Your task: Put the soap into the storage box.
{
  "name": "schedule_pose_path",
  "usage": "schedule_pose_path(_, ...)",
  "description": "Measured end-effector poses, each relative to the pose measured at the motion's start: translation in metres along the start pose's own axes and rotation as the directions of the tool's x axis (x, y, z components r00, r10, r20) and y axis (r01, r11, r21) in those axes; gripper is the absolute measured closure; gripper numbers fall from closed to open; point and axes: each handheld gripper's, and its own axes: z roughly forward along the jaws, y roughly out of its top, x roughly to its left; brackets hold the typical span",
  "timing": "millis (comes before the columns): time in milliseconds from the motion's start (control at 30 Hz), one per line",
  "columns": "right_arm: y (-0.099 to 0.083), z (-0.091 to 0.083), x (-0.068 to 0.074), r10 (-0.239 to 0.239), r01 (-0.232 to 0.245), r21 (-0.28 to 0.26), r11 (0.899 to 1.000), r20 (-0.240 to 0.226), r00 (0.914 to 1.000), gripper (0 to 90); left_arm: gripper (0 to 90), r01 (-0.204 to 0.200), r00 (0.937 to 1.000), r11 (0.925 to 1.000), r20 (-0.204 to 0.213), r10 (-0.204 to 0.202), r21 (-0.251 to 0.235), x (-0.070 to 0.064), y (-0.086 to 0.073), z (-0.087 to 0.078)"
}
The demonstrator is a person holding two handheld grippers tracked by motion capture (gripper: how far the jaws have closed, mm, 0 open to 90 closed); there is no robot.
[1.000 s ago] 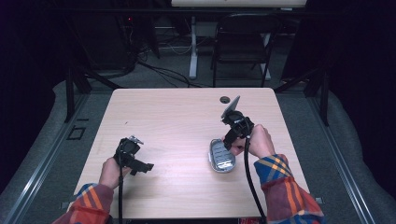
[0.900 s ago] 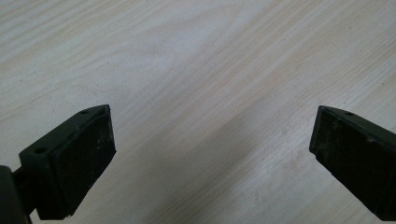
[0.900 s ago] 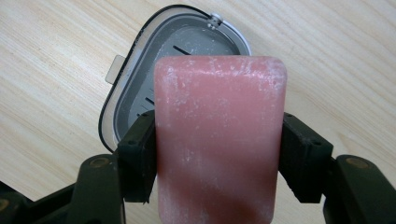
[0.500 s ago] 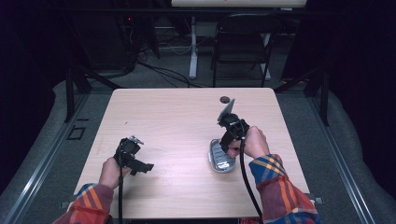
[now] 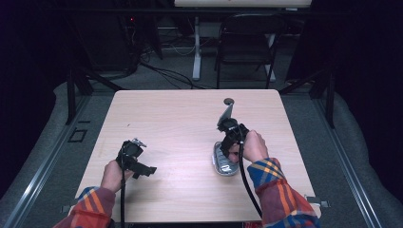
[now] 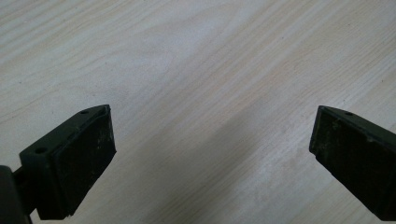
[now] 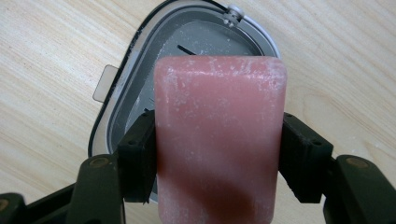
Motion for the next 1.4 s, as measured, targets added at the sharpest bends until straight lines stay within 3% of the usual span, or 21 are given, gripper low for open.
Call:
schedule_pose_path(200,0.005,0.004,0.003,-0.001,0.0,0.045,0.999,0.014,0.9999,37.0,0.2,-0.003,1.0,1.0,0.002,0.003,0.004,0.0,0.0,0.0)
schedule_pose_path(300,0.006,0.006,0.005,0.007,-0.007,0.043,0.999,0.012,0.9999,37.0,0.2,-0.004,1.0,1.0,0.003,0.004,0.005,0.0,0.0,0.0)
schedule_pose_path(333,0.005,0.009,0.007,0.034,-0.034,0.01,0.999,0.006,0.9994,37.0,0.2,-0.004,1.0,1.0,0.002,0.004,0.005,0.0,0.0,0.0)
schedule_pose_path(367,0.007,0.007,0.006,0.019,-0.019,0.035,0.999,0.016,0.9997,37.0,0.2,-0.005,1.0,1.0,0.002,0.005,0.006,0.0,0.0,0.0)
schedule_pose_path(533,0.009,0.009,0.007,0.019,-0.02,0.056,0.998,0.021,0.9996,36.9,0.2,-0.007,1.0,1.0,0.002,0.007,0.007,-0.001,0.0,0.0)
schedule_pose_path(800,0.009,0.012,0.009,0.066,-0.066,0.032,0.997,0.007,0.9978,36.1,0.2,-0.009,0.9999,0.9999,0.004,0.009,0.007,-0.001,0.001,0.0)
schedule_pose_path(833,0.009,0.01,0.008,0.051,-0.052,0.047,0.998,0.017,0.9986,36.6,0.3,-0.01,0.9999,0.9999,0.004,0.01,0.008,-0.001,0.001,0.0)
schedule_pose_path(900,0.007,0.008,0.009,0.081,-0.081,0.007,0.997,0.016,0.9966,36.6,0.3,-0.01,0.9999,0.9999,0.003,0.01,0.008,-0.001,0.001,0.0)
schedule_pose_path(1167,-0.003,-0.009,0.0,0.063,-0.064,-0.017,0.998,-0.023,0.9977,35.7,0.3,-0.013,0.9999,0.9999,0.003,0.013,0.01,-0.001,0.001,0.0)
schedule_pose_path(1300,-0.012,-0.016,-0.006,0.071,-0.074,-0.071,0.995,-0.038,0.9967,34.7,0.3,-0.015,0.9999,0.9998,0.005,0.015,0.011,-0.001,0.001,0.0)
schedule_pose_path(1367,-0.016,-0.021,-0.01,0.057,-0.059,-0.069,0.996,-0.042,0.9975,33.9,0.3,-0.015,0.9999,0.9998,0.005,0.015,0.012,-0.001,0.001,0.0)
schedule_pose_path(1400,-0.019,-0.022,-0.011,0.065,-0.069,-0.096,0.993,-0.044,0.9969,33.3,0.3,-0.016,0.9999,0.9998,0.005,0.015,0.012,-0.001,0.001,0.0)
